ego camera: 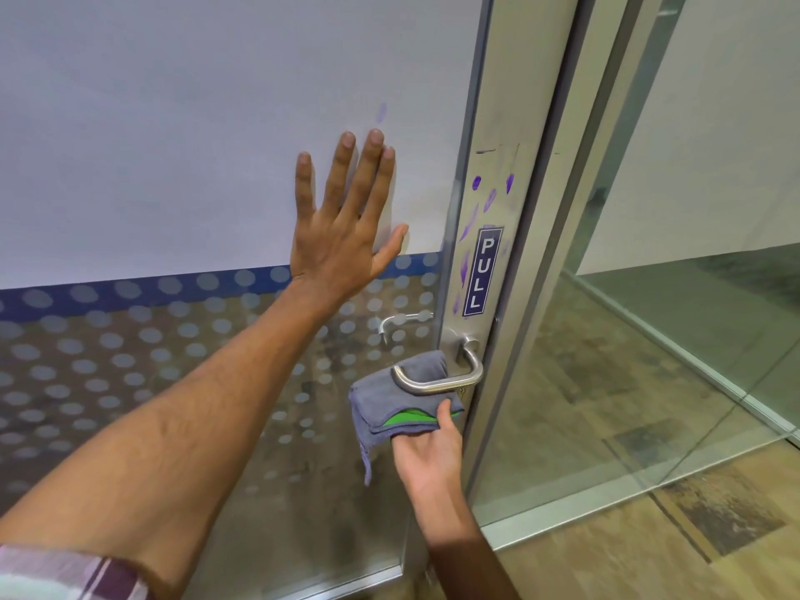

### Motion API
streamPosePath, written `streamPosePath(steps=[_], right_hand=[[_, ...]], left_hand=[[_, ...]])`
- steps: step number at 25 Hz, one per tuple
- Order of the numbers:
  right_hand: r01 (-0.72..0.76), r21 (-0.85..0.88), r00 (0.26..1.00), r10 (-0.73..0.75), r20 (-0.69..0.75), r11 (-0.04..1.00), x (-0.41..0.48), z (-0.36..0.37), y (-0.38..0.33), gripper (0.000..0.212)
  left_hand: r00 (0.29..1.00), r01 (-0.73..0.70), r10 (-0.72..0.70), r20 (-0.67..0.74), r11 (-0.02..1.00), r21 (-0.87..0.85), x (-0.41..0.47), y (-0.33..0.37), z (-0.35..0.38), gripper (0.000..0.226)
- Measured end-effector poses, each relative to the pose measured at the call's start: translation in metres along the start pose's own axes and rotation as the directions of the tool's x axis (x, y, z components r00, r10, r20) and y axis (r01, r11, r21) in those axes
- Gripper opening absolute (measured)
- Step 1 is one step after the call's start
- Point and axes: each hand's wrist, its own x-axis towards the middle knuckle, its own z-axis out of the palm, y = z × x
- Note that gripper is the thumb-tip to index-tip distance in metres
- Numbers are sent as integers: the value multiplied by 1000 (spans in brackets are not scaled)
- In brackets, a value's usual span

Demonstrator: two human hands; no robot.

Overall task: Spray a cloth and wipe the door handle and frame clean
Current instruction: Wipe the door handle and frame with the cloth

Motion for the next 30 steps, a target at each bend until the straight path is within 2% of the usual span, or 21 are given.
streamPosePath(steps=[5, 8, 10, 12, 13, 14, 15, 16, 17, 18, 19, 21, 24, 26, 29, 30], right_hand=[[60, -40, 996, -62, -58, 997, -20, -15, -10, 29], [135, -110, 989, -140, -38, 985, -32, -20, -20, 32], [244, -200, 966, -255, -30, 949, -38, -21, -30, 35], [447, -285, 891, -452, 53, 848, -43, -11, -43, 29], [551, -332, 831, -541, 132, 766, -42, -3, -52, 24], [649, -436, 753, -611, 246, 624, -38, 6, -61, 21], [705, -592, 671, -637, 378, 391, -34, 15, -65, 24], [681, -727, 612, -613, 501, 86, -29, 20, -66, 33], [609, -768, 580, -548, 603, -199, -20, 17, -65, 41], [543, -748, 591, -459, 663, -381, -13, 10, -61, 48], [505, -716, 627, -365, 688, -482, -9, 2, -54, 52], [459, -628, 678, -208, 705, -629, -5, -10, -34, 61], [402, -373, 604, -64, 795, -836, 6, -7, -6, 70], [370, -255, 564, -3, 826, -893, 10, 1, 0, 73], [355, -81, 544, 136, 828, -931, 13, -10, -22, 79], [362, -79, 545, 142, 826, -929, 13, -18, -34, 79]], left_hand=[[1000, -9, 9, 4, 1000, 4, 0, 0, -4, 80], [1000, -11, 11, 0, 1000, -8, 1, 0, -5, 79], [1000, -12, 12, -5, 1000, -6, 1, 0, -5, 79], [1000, -8, 8, -4, 1000, -8, 0, 0, -4, 79], [1000, -6, 6, -3, 1000, -11, 1, 0, -4, 79], [1000, -6, 6, -4, 1000, -13, 1, 0, -4, 79], [1000, -8, 8, -5, 1000, -13, 1, 0, -4, 79], [1000, -8, 8, -4, 1000, -12, 2, 0, -4, 79], [1000, -7, 7, -2, 1000, -14, 2, 0, -4, 79], [1000, -6, 6, -1, 1000, -16, 2, -1, -4, 79], [1000, -5, 5, 0, 1000, -16, 1, -1, -3, 80], [1000, -4, 4, 2, 1000, -15, 0, -2, -2, 80], [1000, -10, 10, 3, 1000, -22, 0, -1, -3, 80], [1000, -18, 18, 2, 1000, -17, 1, 0, -4, 79], [1000, -18, 18, -2, 1000, -13, 1, 0, -5, 79], [1000, -17, 17, -1, 1000, -15, 1, -1, -5, 79]])
